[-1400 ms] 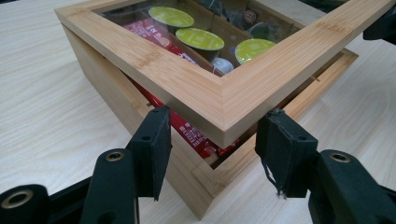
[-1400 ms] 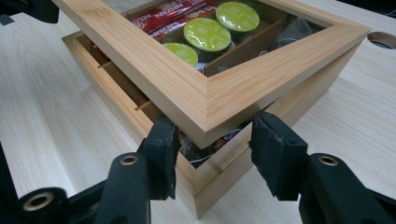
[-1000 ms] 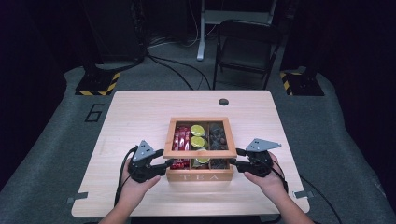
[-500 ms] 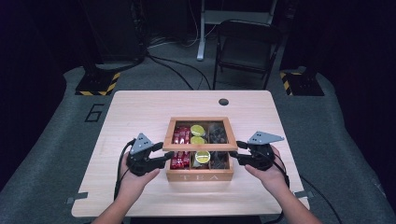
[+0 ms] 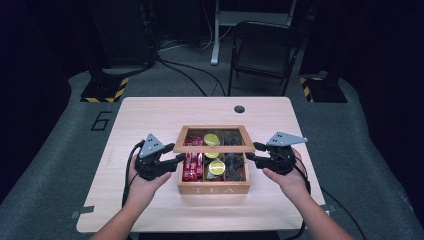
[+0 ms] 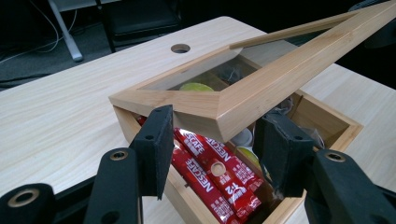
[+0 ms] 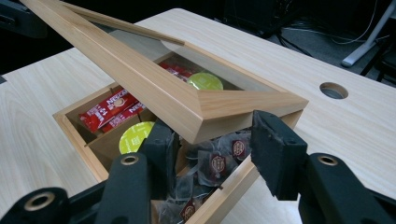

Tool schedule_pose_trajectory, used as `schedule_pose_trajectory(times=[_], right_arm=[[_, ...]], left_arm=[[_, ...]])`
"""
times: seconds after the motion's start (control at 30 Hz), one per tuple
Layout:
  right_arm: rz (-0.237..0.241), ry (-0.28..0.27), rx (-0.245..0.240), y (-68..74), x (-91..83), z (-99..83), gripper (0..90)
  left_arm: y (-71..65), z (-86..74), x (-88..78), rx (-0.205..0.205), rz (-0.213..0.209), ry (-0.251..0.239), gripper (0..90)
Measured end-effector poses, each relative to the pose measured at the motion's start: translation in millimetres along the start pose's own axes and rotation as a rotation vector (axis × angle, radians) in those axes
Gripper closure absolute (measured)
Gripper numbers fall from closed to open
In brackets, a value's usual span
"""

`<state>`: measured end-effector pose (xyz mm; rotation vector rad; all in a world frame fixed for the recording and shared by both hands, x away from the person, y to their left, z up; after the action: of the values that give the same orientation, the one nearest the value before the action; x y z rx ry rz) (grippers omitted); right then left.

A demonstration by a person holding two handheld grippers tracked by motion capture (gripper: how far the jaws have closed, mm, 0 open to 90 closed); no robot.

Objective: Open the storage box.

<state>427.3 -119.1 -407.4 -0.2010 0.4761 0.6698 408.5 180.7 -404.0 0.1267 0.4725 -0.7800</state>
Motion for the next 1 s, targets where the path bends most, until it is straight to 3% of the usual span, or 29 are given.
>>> schedule_pose_trajectory(times=[0.27, 0.53, 0.67, 0.73, 1.0], right_arm=[[-0.019, -0.004, -0.042, -2.3, 0.1, 13.6, 51.6], [-0.021, -0.015, -0.044, -8.2, 2.2, 27.9, 51.6], [-0.025, -0.026, -0.044, -11.3, 3.3, 32.6, 51.8], [-0.029, -0.026, -0.029, -11.3, 3.5, 34.0, 51.8], [-0.026, -0.03, -0.026, -13.8, 4.3, 37.7, 51.9]], left_arm=[[7.3, 10.4, -1.1, 0.01, 0.012, 0.002, 54.6], [14.8, 21.0, 0.9, 0.017, 0.035, -0.016, 59.1], [18.2, 24.2, 1.8, 0.021, 0.028, -0.023, 58.8], [20.1, 24.6, 3.6, 0.021, 0.044, -0.036, 58.1], [28.3, 23.2, 15.6, 0.002, 0.055, -0.016, 53.1]])
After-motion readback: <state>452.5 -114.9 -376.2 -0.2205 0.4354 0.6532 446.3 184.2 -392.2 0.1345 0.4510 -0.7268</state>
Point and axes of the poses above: each handheld gripper's, and its own axes: x roughly forward along the jaws, z roughly out of its top, y roughly to its left, the point moved 6 cm from there along x, roughly forward along the jaws, and after that the axes turned 6 degrees about -z, right-handed, at the moved point
